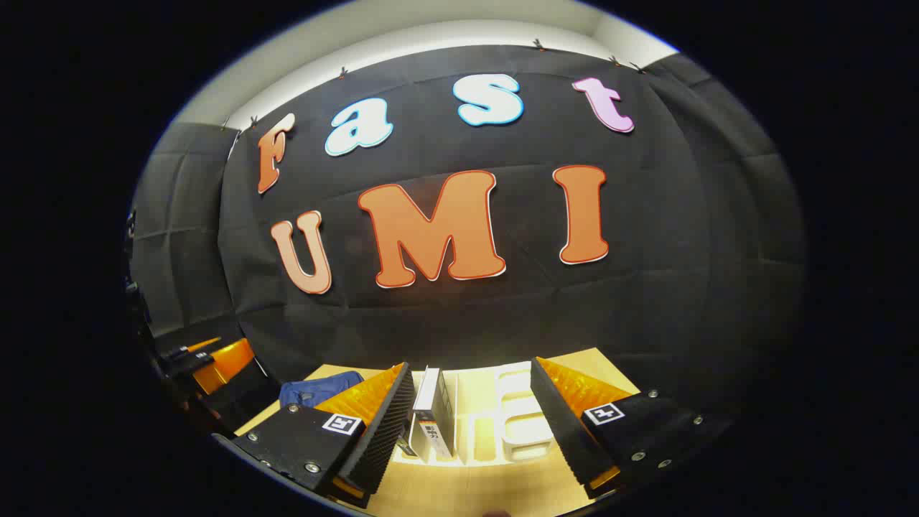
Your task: Open the schoolbag, grab two books from the bookshelf and put them into the schoolbag.
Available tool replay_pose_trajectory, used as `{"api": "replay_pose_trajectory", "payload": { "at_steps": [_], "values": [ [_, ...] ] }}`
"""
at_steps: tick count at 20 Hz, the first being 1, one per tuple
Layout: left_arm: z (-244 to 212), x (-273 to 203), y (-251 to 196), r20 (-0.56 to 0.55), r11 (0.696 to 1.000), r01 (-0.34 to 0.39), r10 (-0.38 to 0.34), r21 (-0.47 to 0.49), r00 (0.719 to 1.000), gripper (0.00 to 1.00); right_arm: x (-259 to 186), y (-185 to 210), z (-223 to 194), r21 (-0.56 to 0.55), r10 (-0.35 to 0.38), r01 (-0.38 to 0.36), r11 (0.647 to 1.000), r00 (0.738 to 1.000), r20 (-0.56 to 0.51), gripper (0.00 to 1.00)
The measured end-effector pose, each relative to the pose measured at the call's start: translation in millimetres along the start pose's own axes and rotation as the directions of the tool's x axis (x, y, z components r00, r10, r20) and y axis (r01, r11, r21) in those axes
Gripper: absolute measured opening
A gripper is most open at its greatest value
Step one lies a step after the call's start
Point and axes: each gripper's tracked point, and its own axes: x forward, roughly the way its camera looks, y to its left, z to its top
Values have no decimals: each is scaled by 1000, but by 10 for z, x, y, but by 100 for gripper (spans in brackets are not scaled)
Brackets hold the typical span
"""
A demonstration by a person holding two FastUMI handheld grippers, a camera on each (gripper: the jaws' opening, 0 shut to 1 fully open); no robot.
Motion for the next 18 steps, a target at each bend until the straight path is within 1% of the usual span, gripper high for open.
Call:
{"api": "replay_pose_trajectory", "payload": {
  "at_steps": [1,2,3,4,5,6,7,8,9,10,13,14,15,16,18],
  "values": [
    [24,-6,6,1,1000,-10,10,8,1000,94,41,31,1,-7,19,-19,1000,1000,-7,100],
    [34,5,24,6,1000,-29,29,10,1000,94,51,34,-1,-3,37,-37,999,999,-9,97],
    [53,10,27,12,999,-41,41,3,999,94,56,43,-2,10,57,-57,998,998,-10,97],
    [32,-1,6,11,999,-44,44,-5,999,93,89,58,-1,28,73,-73,997,997,-13,100],
    [40,-9,-6,11,999,-50,50,-9,999,93,126,71,-15,39,88,-88,995,996,-19,100],
    [28,-1,4,10,998,-60,60,-6,998,94,214,85,-40,40,97,-95,995,995,-32,97],
    [31,-5,17,8,997,-72,72,3,997,93,269,68,-73,36,98,-96,995,994,-41,97],
    [10,18,14,6,997,-78,78,11,997,92,302,39,-82,33,95,-93,995,995,-44,96],
    [16,44,3,3,997,-77,77,15,997,94,322,22,-72,32,90,-88,996,995,-46,97],
    [-1,70,-22,-1,997,-70,70,17,998,94,327,7,-76,34,87,-85,996,995,-47,97],
    [32,194,-61,2,999,-32,32,7,999,93,372,-45,-49,22,40,-39,999,998,-40,97],
    [23,242,-89,-3,1000,-11,11,-1,1000,94,365,-55,-43,16,24,-23,1000,999,-34,97],
    [36,289,-120,-4,1000,13,-13,0,1000,93,360,-41,-26,11,13,-13,1000,1000,-29,97],
    [59,331,-110,2,1000,25,-25,7,1000,94,352,-24,-26,3,2,-2,1000,1000,-24,97],
    [59,393,-44,2,999,27,-27,23,1000,94,331,-3,-32,-17,-25,25,1000,1000,-13,97]
  ]
}}
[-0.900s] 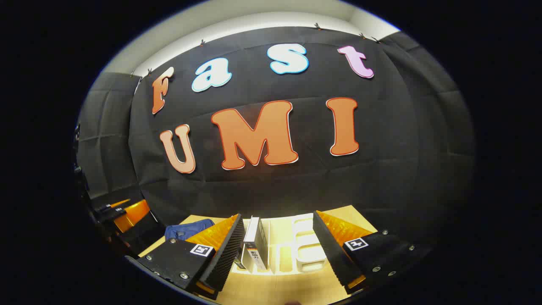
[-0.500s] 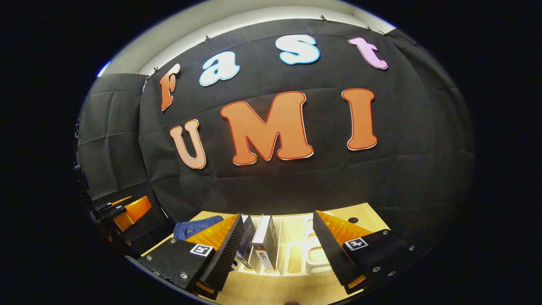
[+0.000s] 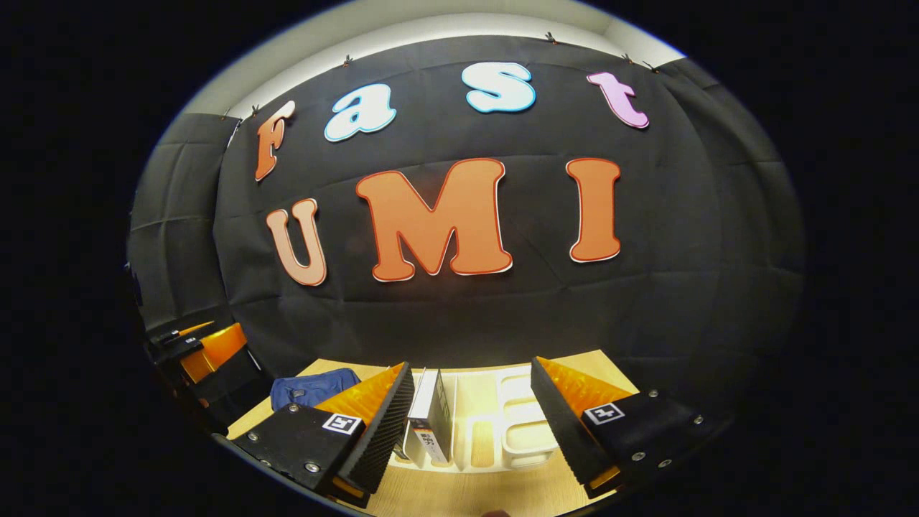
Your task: Open the schoolbag, grab two books from the bookshelf and put them into the schoolbag.
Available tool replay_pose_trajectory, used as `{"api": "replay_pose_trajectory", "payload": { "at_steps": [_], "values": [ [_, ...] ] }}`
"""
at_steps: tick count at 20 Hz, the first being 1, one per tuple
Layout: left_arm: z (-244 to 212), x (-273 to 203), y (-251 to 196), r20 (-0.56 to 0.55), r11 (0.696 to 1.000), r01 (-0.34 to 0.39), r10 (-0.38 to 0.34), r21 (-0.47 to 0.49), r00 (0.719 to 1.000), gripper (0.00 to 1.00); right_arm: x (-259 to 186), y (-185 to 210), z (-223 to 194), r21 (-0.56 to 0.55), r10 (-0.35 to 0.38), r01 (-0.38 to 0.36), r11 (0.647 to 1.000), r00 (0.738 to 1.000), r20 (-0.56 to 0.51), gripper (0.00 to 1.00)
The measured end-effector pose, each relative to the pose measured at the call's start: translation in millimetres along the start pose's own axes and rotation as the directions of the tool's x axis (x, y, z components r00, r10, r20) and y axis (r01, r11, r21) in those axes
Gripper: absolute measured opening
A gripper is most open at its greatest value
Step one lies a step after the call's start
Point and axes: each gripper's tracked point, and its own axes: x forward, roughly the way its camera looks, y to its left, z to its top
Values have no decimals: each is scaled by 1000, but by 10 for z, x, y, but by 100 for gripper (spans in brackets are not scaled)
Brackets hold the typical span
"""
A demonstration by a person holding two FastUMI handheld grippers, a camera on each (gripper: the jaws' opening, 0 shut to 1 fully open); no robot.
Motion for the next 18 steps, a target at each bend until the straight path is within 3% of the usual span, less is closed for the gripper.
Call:
{"api": "replay_pose_trajectory", "payload": {
  "at_steps": [18],
  "values": [
    [-86,-101,408,-4,1000,-11,11,27,1000,93,-12,184,-133,9,-12,12,1000,1000,-21,97]
  ]
}}
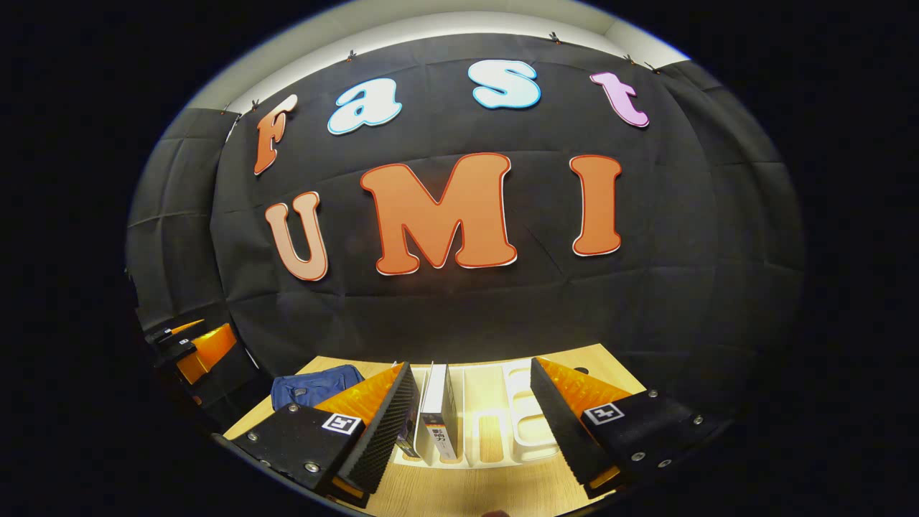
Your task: Open the schoolbag, grab two books from the bookshelf and put them into the schoolbag.
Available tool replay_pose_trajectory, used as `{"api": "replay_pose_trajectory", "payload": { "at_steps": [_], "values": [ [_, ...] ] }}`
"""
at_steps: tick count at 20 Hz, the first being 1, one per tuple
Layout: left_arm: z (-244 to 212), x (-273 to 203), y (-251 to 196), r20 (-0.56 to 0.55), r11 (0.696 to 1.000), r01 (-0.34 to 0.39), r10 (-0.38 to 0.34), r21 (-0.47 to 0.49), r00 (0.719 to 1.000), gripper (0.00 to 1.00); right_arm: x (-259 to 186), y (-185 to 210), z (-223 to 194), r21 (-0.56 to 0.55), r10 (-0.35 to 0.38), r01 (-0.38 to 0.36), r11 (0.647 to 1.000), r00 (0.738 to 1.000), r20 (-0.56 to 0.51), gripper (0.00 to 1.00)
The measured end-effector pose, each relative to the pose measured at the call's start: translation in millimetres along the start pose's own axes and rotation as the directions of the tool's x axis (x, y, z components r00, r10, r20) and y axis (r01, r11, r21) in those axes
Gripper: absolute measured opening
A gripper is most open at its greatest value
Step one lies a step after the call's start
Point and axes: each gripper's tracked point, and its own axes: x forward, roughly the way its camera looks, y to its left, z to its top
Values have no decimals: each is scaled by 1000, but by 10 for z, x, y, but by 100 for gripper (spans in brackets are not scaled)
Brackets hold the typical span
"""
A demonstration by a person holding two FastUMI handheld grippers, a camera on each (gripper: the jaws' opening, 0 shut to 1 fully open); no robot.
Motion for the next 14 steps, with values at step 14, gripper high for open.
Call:
{"api": "replay_pose_trajectory", "payload": {
  "at_steps": [14],
  "values": [
    [-201,81,77,-20,1000,-12,12,24,1000,94,102,-109,-157,-4,-19,19,1000,999,-36,97]
  ]
}}
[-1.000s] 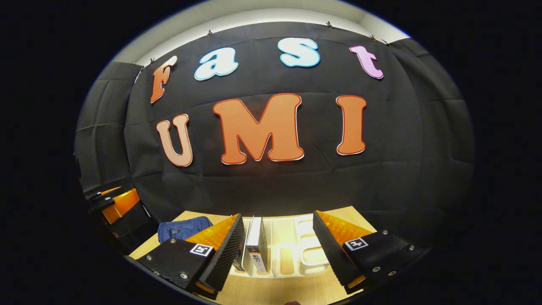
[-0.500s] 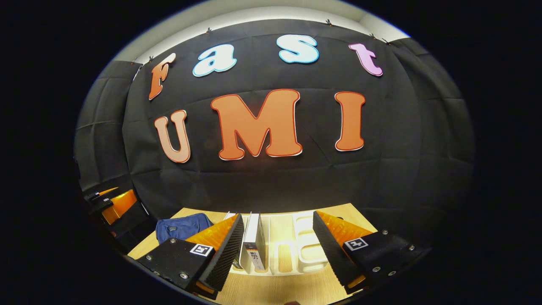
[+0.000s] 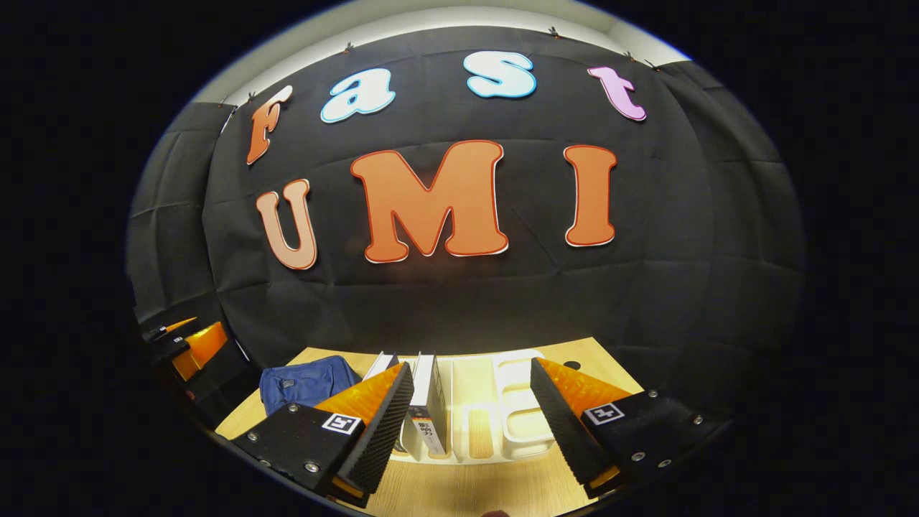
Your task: Open the schoolbag, grab two books from the bookshelf and put them into the schoolbag.
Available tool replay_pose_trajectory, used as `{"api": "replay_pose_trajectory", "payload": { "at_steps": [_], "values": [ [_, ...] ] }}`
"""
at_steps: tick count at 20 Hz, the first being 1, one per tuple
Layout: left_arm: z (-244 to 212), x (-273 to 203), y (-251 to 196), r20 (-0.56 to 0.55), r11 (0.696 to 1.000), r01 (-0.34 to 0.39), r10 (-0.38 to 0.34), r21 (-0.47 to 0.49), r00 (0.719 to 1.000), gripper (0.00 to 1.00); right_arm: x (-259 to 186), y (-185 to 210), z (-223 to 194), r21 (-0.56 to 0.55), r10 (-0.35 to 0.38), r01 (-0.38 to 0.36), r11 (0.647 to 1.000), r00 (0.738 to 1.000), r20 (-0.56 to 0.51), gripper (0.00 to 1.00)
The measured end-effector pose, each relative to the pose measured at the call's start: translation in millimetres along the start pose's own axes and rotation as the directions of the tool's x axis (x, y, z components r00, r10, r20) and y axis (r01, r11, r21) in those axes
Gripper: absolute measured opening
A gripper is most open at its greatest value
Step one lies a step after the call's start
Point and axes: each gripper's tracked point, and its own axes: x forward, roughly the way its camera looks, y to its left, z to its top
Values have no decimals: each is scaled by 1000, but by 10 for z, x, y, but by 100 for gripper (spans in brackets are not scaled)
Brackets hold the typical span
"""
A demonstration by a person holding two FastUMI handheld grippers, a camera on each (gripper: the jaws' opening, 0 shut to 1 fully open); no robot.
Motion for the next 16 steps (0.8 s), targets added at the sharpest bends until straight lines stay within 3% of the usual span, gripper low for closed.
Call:
{"api": "replay_pose_trajectory", "payload": {
  "at_steps": [1,6,9,12,14,15,16],
  "values": [
    [1,16,6,0,1000,0,0,1,1000,94,3,11,0,4,3,-3,1000,1000,1,100],
    [-129,66,-6,-25,1000,10,-9,24,1000,94,62,0,-96,-2,2,-2,1000,1000,-21,97],
    [-406,100,-19,-89,995,19,-10,98,996,93,103,-35,-199,7,-1,1,1000,999,-39,100],
    [-850,104,-35,-174,981,25,9,192,985,94,161,-99,-344,13,-13,14,1000,997,-72,97],
    [-1126,99,-83,-221,962,47,15,269,975,100,195,-154,-448,25,-22,24,999,995,-95,97],
    [-1260,97,-103,-243,949,60,18,311,970,95,198,-187,-491,31,-27,31,999,994,-104,97],
    [-1406,108,-142,-266,932,82,16,352,964,100,207,-233,-534,33,-35,39,999,993,-112,97]
  ]
}}
